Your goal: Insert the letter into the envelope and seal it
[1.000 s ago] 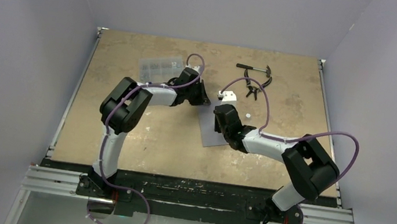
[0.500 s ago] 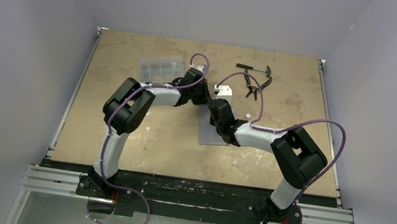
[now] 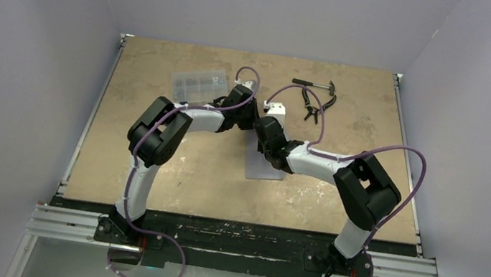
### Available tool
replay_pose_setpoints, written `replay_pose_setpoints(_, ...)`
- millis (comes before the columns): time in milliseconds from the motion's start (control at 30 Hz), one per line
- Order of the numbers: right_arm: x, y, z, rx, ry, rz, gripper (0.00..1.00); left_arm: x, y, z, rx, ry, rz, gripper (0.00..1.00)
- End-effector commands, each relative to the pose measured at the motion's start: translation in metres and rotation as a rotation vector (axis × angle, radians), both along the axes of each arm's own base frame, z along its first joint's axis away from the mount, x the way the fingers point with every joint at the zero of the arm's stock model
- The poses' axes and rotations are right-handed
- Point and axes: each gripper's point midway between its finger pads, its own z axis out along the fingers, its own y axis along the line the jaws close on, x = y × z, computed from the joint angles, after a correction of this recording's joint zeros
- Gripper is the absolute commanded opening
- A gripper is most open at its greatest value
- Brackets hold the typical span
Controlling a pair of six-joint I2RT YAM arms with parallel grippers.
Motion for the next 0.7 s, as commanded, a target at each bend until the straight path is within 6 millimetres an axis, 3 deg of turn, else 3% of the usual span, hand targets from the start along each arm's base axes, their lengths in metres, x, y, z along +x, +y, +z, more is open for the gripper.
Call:
replay_pose_setpoints(0, -0.041, -0.006, -0.021, -0.033, 0.157, 0.031, 0.00, -0.035, 0.045, -0.074, 0.215, 0.170, 0.054, 0.00)
replay_pose_setpoints(133, -0.050, -0.010, -0.016, -0.023, 0.183, 0.014, 0.00, -0.035, 0.045, -0.077, 0.213, 0.169, 0.061, 0.00)
replay_pose_setpoints(333, -0.060, -0.021, -0.025, -0.047, 0.222, -0.018, 0.00, -0.035, 0.047, -0.079, 0.220, 0.170, 0.059, 0.00)
replay_pose_setpoints(667, -0.003, -0.039, -0.031, -0.076, 0.111, -0.086, 0.00, -0.036, 0.045, -0.083, 0.216, 0.180, 0.045, 0.00)
